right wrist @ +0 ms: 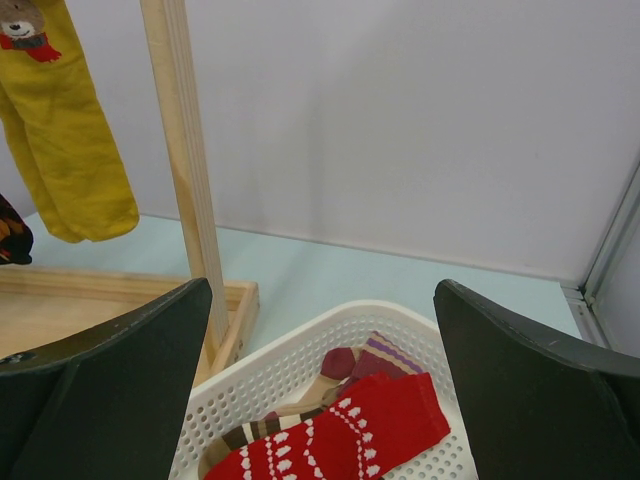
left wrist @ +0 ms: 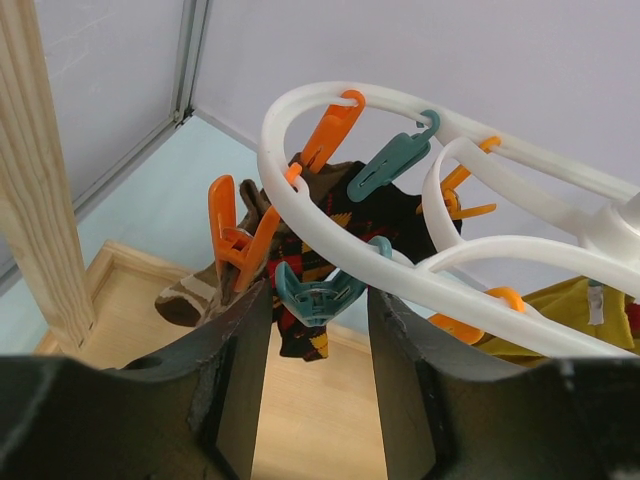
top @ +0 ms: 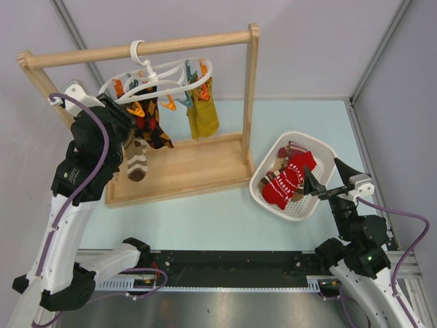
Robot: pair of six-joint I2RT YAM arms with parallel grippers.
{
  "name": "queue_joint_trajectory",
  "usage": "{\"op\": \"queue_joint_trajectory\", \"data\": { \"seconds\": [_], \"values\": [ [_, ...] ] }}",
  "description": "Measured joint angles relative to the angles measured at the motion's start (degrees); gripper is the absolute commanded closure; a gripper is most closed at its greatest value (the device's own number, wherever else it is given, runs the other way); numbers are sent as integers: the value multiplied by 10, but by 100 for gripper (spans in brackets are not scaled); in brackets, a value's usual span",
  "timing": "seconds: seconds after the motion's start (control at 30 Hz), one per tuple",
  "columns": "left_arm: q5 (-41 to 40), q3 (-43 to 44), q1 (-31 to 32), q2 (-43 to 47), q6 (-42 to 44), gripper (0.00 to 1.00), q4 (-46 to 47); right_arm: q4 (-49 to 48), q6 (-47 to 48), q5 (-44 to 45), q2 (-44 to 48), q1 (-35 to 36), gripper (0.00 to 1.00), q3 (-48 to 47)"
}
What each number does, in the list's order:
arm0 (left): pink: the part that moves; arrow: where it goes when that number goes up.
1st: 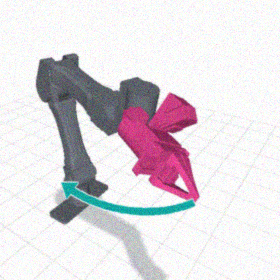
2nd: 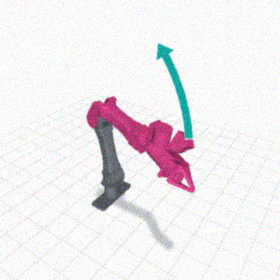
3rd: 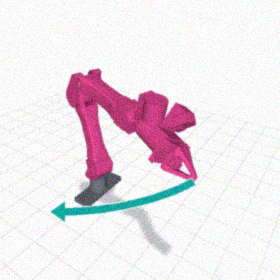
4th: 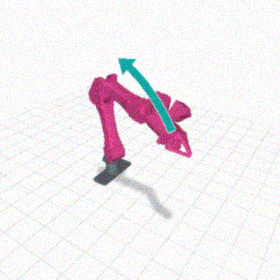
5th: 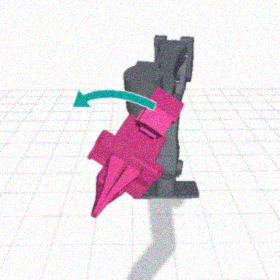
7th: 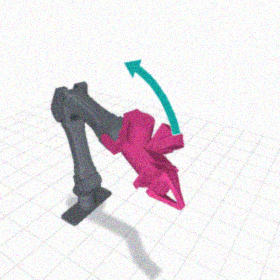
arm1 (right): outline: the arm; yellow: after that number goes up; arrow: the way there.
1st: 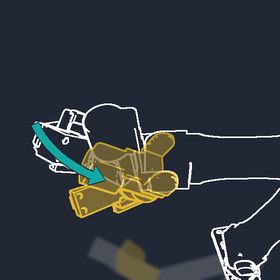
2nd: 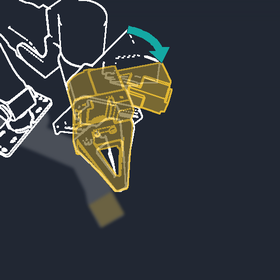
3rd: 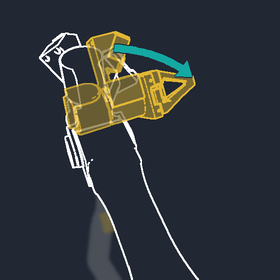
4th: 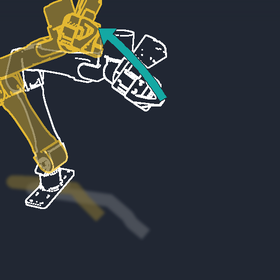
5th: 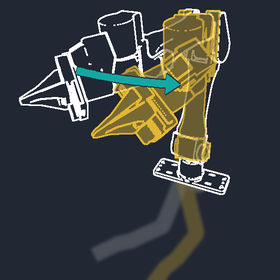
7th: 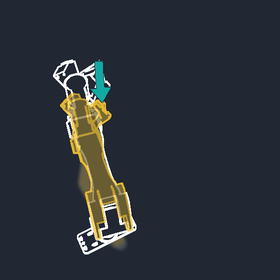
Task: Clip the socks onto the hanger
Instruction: Open the clamp at the hanger.
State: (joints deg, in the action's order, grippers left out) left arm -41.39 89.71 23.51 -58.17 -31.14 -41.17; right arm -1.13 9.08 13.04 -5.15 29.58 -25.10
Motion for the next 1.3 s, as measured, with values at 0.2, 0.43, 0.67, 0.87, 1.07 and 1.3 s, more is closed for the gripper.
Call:
{"op": "queue_joint_trajectory", "data": {
  "seconds": [0.2,0.43,0.67,0.87,1.07,1.3],
  "values": [
    [0,0,0,0,3,57,0,0,0,0,0,0,0,0],
    [3,0,1,0,10,69,5,0,0,0,0,0,0,0],
    [19,1,2,0,14,80,10,0,0,0,0,1,0,0],
    [29,20,2,-3,19,80,-6,0,-4,-2,-15,1,0,0],
    [33,26,2,0,31,80,-17,52,-44,-2,-146,1,1,-76],
    [41,26,2,3,44,80,-18,131,-106,6,-303,1,0,-186]
  ]
}}
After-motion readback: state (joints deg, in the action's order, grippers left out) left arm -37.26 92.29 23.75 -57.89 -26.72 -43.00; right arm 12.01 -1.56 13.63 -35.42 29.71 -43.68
